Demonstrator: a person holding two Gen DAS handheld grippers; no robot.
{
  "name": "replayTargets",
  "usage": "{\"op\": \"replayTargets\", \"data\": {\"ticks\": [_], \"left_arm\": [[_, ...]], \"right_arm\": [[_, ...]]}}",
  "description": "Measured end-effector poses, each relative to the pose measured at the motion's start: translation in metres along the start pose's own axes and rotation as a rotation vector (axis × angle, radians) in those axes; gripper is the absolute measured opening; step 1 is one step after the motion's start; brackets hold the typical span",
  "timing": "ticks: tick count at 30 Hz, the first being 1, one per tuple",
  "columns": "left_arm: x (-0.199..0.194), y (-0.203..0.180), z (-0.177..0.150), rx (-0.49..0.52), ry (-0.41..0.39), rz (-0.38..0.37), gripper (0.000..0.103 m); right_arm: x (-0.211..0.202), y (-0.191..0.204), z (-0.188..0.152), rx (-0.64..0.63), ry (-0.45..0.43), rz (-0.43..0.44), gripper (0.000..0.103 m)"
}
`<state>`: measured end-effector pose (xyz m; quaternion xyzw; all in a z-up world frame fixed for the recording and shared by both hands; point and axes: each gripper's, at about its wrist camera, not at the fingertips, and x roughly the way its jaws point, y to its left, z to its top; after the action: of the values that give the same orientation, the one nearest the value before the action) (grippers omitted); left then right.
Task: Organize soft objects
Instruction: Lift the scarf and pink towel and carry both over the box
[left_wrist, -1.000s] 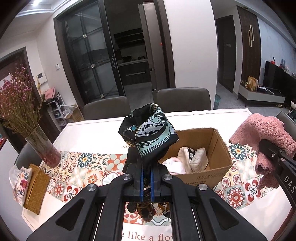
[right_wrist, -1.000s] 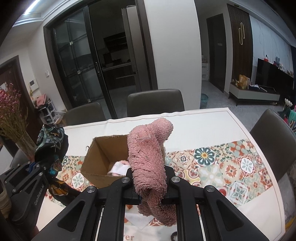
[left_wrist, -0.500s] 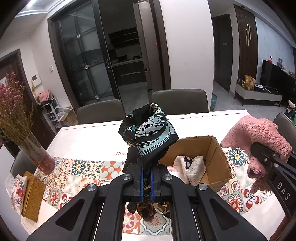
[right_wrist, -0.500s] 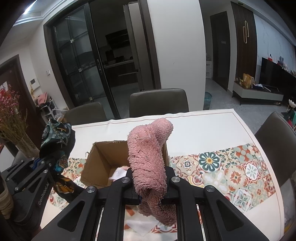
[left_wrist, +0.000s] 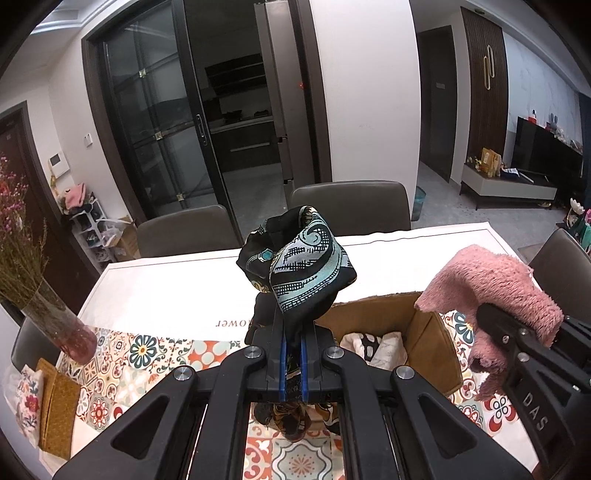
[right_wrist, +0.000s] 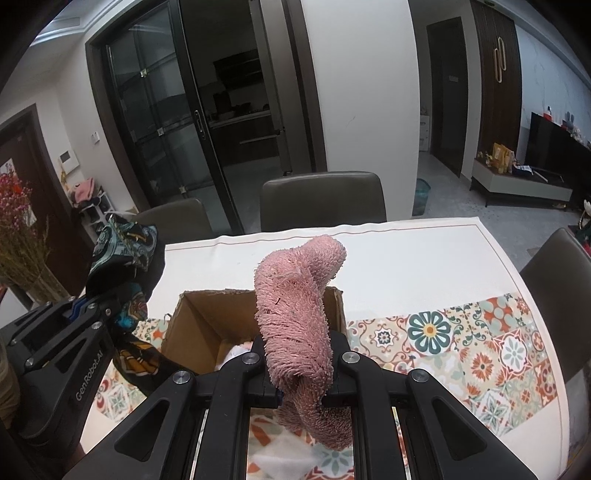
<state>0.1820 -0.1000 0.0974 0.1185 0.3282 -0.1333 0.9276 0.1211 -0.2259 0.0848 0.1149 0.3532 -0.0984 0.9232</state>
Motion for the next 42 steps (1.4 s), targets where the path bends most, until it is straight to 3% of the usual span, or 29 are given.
{"op": "replayTargets", "data": {"ticks": [17, 39, 42], "left_arm": [[0.02, 0.0, 0.034, 0.015, -0.053, -0.033, 0.007], [0.079, 0.013, -0.004, -0.035, 0.11, -0.058, 0.009], [0.082, 0.014, -0.008, -0.042, 0.125, -0.067, 0.015]], "right_arm": [[0.031, 0.011, 0.016, -0.014, 0.016, 0.015, 0.013], [0.078, 0.021, 0.002, -0.025, 0.109, 0.041, 0.014], [0.082, 0.022, 0.001, -0.023, 0.116, 0.048, 0.015]]}}
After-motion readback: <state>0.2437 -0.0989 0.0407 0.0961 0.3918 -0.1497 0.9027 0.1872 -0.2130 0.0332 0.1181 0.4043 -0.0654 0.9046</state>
